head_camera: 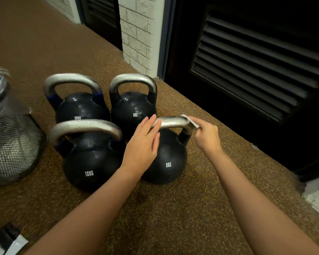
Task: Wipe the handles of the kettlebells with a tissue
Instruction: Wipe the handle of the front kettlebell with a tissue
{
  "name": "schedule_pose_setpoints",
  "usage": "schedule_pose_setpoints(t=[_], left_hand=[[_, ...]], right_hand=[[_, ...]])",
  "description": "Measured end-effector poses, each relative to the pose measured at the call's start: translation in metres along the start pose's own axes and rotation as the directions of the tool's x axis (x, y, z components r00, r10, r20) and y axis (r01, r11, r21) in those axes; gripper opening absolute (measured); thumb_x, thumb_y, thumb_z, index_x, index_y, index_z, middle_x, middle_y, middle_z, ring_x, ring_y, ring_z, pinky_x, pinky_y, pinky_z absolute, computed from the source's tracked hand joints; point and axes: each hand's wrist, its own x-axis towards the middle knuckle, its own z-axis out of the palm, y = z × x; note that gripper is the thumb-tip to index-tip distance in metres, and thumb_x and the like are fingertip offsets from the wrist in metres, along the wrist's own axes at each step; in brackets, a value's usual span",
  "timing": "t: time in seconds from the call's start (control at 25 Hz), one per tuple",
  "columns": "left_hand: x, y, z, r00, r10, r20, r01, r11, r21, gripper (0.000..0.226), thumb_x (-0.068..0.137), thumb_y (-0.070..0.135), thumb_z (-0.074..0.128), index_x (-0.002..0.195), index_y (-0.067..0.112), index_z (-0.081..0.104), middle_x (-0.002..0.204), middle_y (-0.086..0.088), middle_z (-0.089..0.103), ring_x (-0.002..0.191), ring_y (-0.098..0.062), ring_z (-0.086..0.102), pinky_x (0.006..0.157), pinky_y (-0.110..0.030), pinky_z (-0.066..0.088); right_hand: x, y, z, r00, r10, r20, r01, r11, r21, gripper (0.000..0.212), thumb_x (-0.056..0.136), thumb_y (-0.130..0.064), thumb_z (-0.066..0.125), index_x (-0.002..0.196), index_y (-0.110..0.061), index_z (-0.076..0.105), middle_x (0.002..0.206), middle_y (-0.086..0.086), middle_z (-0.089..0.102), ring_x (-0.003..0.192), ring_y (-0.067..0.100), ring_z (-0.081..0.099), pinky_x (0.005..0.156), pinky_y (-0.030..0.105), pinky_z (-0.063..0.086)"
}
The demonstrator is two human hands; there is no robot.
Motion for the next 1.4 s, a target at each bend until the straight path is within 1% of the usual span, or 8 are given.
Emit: schedule_pose_setpoints(t=[0.16,0.28,0.44,0.64,0.84,1.08,1.2,1.4], left_hand=[[-0.001,0.001,0.000,1.000,0.003,-0.001,-0.003,1.000,0.003,0.051,0.094,0.032,0.027,0.138,0.013,0.045,0.145,-0.005,0.042,0.137,-0.022,0.033,0.109,-0.029,0.029],[0.000,0.000,-0.001,1.000,0.003,-0.004,-0.003,1.000,0.007,0.051,0.094,0.033,0.026,0.138,0.014,0.044,0.145,-0.004,0.041,0.137,-0.021,0.033,0.110,-0.028,0.028],[0.000,0.000,0.000,1.000,0.003,-0.003,-0.003,1.000,0.009,0.051,0.094,0.032,0.027,0.137,0.013,0.044,0.145,-0.005,0.042,0.137,-0.021,0.033,0.111,-0.032,0.030],[0.000,0.001,0.000,1.000,0.009,-0.004,-0.009,1.000,0.005,0.049,0.095,0.030,0.028,0.137,0.012,0.044,0.145,-0.007,0.042,0.137,-0.023,0.034,0.110,-0.035,0.033],[0.000,0.000,0.001,1.000,0.005,-0.002,-0.005,1.000,0.012,0.050,0.095,0.031,0.027,0.137,0.012,0.044,0.145,-0.006,0.042,0.137,-0.022,0.033,0.111,-0.034,0.033],[-0.001,0.001,0.002,1.000,0.002,-0.013,-0.002,1.000,0.005,0.049,0.095,0.030,0.028,0.137,0.011,0.044,0.144,-0.007,0.043,0.137,-0.023,0.034,0.109,-0.039,0.036],[-0.001,0.001,0.001,1.000,0.003,-0.010,-0.003,1.000,0.008,0.050,0.095,0.031,0.027,0.137,0.012,0.044,0.145,-0.006,0.042,0.137,-0.022,0.033,0.111,-0.033,0.032],[-0.001,0.002,0.002,1.000,-0.003,-0.008,0.003,1.000,0.019,0.050,0.095,0.032,0.025,0.138,0.013,0.043,0.145,-0.005,0.041,0.138,-0.022,0.033,0.109,-0.031,0.030]], right_hand=[[-0.002,-0.011,0.005,0.993,-0.119,-0.026,0.119,0.993,-0.022,0.043,0.086,0.008,0.048,0.120,-0.013,0.063,0.121,0.005,0.064,0.112,0.017,0.057,0.097,0.019,0.038],[-0.025,-0.001,0.018,0.984,-0.114,-0.140,0.120,0.992,0.035,0.047,0.086,0.012,0.047,0.127,-0.008,0.056,0.131,0.006,0.056,0.125,0.014,0.049,0.112,0.022,0.028],[-0.031,0.010,0.031,0.993,-0.020,-0.119,0.034,0.992,0.121,0.047,0.094,0.004,0.042,0.138,-0.009,0.042,0.145,0.006,0.041,0.136,0.016,0.036,0.114,0.022,0.021],[-0.042,0.008,0.044,0.959,-0.218,-0.182,0.205,0.975,-0.090,0.067,0.083,0.019,0.043,0.142,-0.013,0.033,0.150,0.006,0.032,0.138,0.012,0.023,0.115,0.028,0.013],[-0.038,0.017,0.049,0.968,-0.101,-0.231,0.109,0.994,0.022,0.062,0.084,0.018,0.043,0.139,-0.010,0.040,0.148,0.008,0.033,0.138,0.021,0.032,0.116,0.026,0.017],[-0.048,0.013,0.059,0.954,-0.170,-0.248,0.163,0.985,-0.046,0.063,0.083,0.018,0.041,0.139,-0.011,0.040,0.149,0.011,0.032,0.138,0.018,0.025,0.116,0.035,0.017],[-0.049,0.017,0.065,0.959,-0.059,-0.276,0.069,0.997,0.028,0.059,0.085,0.017,0.041,0.137,-0.011,0.044,0.148,0.010,0.033,0.137,0.022,0.033,0.115,0.025,0.018],[-0.050,0.009,0.063,0.940,-0.196,-0.278,0.185,0.980,-0.066,0.058,0.085,0.016,0.043,0.137,-0.010,0.044,0.148,0.007,0.032,0.135,0.014,0.028,0.114,0.025,0.019]])
